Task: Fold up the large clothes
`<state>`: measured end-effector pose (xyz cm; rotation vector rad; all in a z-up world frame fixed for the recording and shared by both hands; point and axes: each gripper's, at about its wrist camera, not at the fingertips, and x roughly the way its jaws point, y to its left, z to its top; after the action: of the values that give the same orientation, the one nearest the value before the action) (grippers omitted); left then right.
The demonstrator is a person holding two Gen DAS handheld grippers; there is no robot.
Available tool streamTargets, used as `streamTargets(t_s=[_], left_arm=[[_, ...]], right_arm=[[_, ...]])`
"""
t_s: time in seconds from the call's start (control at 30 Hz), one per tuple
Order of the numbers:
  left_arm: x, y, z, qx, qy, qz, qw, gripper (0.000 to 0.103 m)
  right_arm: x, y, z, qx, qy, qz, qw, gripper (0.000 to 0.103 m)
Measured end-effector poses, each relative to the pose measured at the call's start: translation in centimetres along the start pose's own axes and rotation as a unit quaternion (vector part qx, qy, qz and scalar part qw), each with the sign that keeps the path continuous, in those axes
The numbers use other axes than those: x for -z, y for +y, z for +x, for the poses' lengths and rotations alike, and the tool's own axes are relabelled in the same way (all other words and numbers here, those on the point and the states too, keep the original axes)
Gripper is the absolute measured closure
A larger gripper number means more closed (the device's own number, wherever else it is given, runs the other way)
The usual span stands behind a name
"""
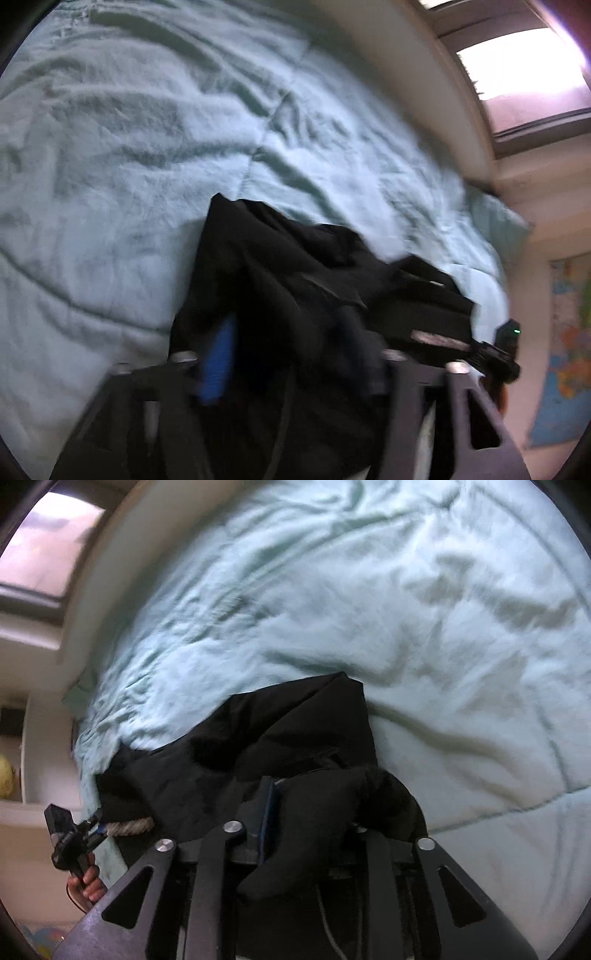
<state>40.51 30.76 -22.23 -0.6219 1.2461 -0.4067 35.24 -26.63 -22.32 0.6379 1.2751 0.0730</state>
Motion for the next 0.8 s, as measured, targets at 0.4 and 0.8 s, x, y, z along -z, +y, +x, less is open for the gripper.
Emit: streamTargets(t_s=[0.4,0.8], left_arm=[[0.6,-1.8,-2.5,-0.072,-0.037,0.069,0.9943,0.031],[-5.5,0.7,4.9,-0.068,0.003,0.046,0.9966,0.031]], right_arm=[[2.3,2.0,-5.2,0.049,-0.072,-0.093,0.992,0.029],[-5.0,-1.2,4.0,0.095,-0.032,-0.159,0.982,0.029]])
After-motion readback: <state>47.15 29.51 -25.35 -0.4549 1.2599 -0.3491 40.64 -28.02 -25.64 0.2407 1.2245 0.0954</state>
